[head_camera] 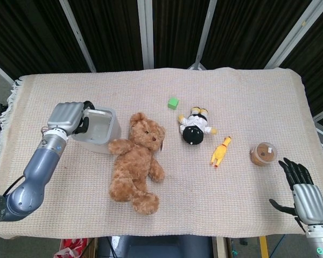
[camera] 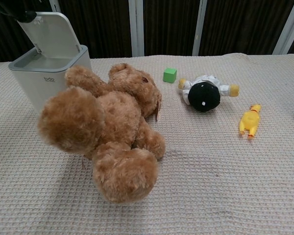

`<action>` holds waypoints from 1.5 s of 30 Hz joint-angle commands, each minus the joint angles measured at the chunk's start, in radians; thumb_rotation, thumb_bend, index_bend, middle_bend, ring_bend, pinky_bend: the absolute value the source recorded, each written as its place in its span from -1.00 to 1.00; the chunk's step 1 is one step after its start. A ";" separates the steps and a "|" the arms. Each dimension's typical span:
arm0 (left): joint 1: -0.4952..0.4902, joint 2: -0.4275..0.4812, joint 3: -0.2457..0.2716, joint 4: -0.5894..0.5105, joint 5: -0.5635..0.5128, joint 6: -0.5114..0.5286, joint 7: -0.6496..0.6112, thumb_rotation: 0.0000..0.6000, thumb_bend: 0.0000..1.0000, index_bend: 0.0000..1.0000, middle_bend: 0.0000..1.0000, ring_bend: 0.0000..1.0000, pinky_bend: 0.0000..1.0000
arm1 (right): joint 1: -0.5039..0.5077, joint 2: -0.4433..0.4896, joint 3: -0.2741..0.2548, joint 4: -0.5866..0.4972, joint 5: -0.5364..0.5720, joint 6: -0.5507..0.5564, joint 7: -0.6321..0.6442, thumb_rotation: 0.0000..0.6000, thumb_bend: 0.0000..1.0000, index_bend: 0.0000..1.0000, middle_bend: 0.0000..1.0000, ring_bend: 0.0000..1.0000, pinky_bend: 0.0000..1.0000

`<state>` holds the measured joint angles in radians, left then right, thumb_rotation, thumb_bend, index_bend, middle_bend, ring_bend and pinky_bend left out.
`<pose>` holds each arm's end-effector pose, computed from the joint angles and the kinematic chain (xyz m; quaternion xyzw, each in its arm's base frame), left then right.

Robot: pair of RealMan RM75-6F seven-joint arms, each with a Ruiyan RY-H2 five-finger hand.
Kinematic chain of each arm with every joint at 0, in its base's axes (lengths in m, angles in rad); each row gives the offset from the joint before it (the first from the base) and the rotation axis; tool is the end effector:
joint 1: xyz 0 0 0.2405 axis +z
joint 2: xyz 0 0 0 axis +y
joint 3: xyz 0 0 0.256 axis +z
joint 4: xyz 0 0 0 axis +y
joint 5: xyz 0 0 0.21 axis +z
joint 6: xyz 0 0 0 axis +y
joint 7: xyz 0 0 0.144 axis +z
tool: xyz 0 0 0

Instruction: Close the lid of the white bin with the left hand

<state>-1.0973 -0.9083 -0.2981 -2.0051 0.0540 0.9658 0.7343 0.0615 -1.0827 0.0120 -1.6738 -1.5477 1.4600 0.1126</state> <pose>-0.0826 0.3772 0.1528 -0.6667 -0.4685 -0.2558 0.5201 -0.3037 -0.1647 0.1539 0.5874 -0.4434 0.4101 0.5387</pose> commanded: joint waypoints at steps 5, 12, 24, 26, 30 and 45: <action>0.069 0.063 0.058 -0.089 0.100 -0.031 -0.052 1.00 0.30 -0.38 1.00 0.90 0.98 | -0.002 -0.001 -0.003 -0.002 -0.008 0.004 -0.007 1.00 -0.62 -1.00 -1.00 -1.00 -1.00; 0.102 0.039 0.105 -0.100 0.212 0.002 -0.081 1.00 0.30 -0.39 1.00 0.90 0.98 | -0.002 -0.003 -0.004 -0.002 -0.013 0.005 -0.012 1.00 -0.62 -1.00 -1.00 -1.00 -1.00; 0.112 -0.018 0.145 -0.094 0.291 0.056 -0.105 1.00 0.30 -0.43 1.00 0.90 0.98 | -0.003 -0.003 -0.004 -0.003 -0.016 0.008 -0.012 1.00 -0.62 -1.00 -1.00 -1.00 -1.00; 0.112 -0.025 0.149 -0.093 0.296 0.060 -0.107 1.00 0.30 -0.43 1.00 0.90 0.98 | -0.004 -0.002 -0.004 -0.003 -0.016 0.009 -0.012 1.00 -0.62 -1.00 -1.00 -1.00 -1.00; 0.110 -0.036 0.159 -0.092 0.302 0.065 -0.106 1.00 0.30 -0.43 1.00 0.90 0.98 | -0.005 -0.002 -0.004 -0.002 -0.018 0.012 -0.011 1.00 -0.62 -1.00 -1.00 -1.00 -1.00; 0.113 -0.070 0.199 -0.075 0.310 0.068 -0.108 1.00 0.30 -0.43 1.00 0.90 0.98 | -0.009 -0.001 -0.005 -0.002 -0.019 0.017 -0.008 1.00 -0.62 -1.00 -1.00 -1.00 -1.00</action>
<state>-0.9846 -0.9772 -0.0992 -2.0812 0.3637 1.0338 0.6265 0.0530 -1.0833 0.0070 -1.6760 -1.5670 1.4770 0.1048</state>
